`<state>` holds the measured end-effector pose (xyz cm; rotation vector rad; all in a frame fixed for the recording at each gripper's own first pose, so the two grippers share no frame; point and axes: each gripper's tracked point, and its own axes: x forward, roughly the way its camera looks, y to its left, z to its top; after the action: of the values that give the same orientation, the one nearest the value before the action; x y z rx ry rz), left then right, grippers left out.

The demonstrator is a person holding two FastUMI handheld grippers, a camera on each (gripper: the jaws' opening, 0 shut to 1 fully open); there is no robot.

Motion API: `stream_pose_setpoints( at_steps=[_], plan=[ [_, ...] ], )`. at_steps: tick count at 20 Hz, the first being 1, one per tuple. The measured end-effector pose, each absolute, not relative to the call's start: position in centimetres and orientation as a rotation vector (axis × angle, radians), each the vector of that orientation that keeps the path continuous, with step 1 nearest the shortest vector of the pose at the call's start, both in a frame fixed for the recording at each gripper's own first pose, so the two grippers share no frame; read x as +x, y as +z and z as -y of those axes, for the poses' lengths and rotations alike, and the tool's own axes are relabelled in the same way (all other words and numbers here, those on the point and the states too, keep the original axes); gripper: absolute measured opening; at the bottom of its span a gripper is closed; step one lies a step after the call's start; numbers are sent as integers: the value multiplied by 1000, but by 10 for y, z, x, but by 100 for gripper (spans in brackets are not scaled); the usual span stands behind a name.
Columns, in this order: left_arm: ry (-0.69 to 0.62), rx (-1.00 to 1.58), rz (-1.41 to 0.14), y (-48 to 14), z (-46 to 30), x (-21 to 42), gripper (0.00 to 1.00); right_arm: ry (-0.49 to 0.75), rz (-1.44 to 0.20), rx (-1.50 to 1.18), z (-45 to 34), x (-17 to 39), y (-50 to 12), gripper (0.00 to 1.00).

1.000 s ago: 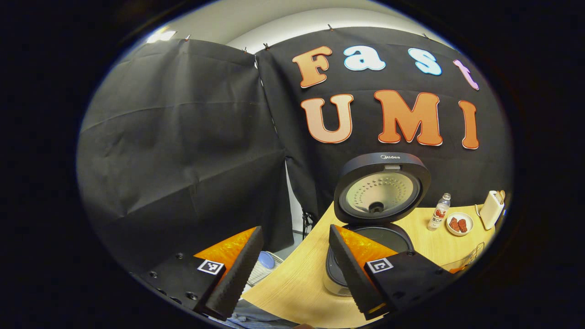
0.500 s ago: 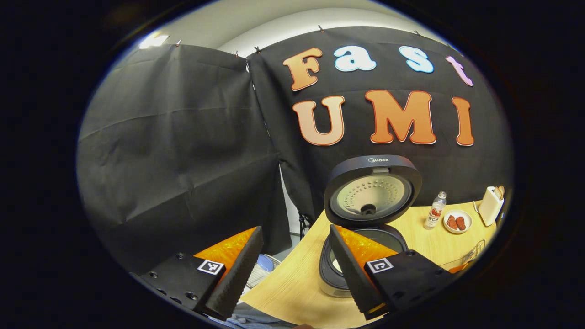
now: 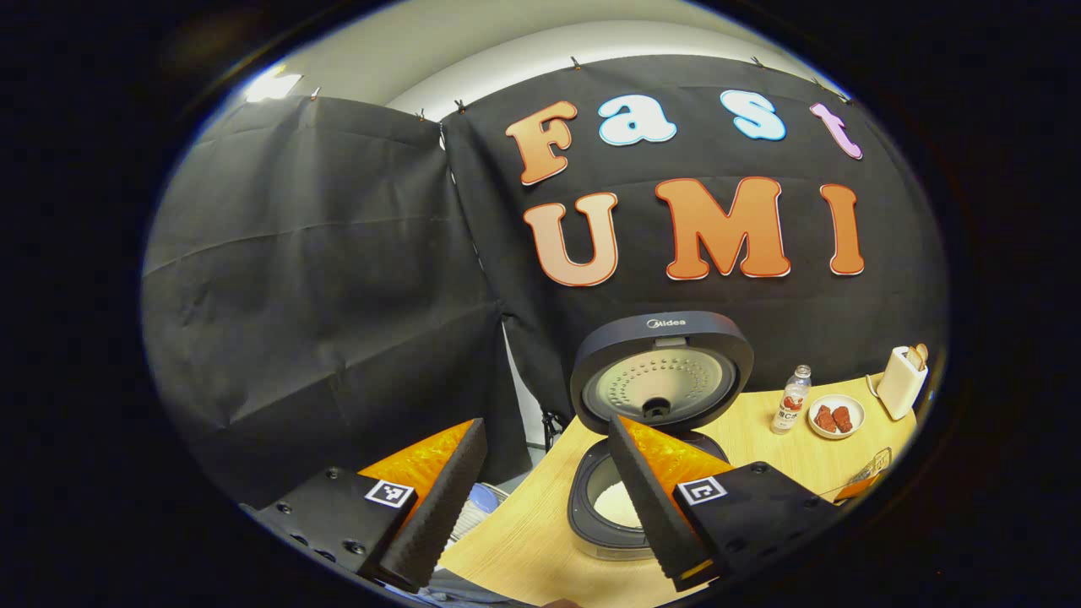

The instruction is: Close the left gripper, press the button to open the rice cooker; take a wooden spoon from the chopstick holder with the right hand, scoop a spoonful of rice and pour it into the rice cooker, then put the wooden spoon back into the chopstick holder.

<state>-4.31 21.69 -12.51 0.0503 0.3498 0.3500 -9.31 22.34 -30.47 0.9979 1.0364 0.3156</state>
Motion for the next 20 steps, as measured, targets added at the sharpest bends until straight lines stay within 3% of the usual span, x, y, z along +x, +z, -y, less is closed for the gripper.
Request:
stream_pose_setpoints(
  at_steps=[2,4,10,20],
  plan=[
    [344,43,-343,-122,-212,-40,94,314,-1034,1062,-212,-89,-296,11],
    [338,39,-338,-121,-208,-38,99,319,-1010,1127,-204,-79,-284,11],
    [325,29,-309,-116,-197,-32,95,366,-1004,1275,-200,-69,-249,11],
    [368,23,-261,-106,-222,-47,94,499,-977,1408,-258,-41,-176,11]
  ],
)
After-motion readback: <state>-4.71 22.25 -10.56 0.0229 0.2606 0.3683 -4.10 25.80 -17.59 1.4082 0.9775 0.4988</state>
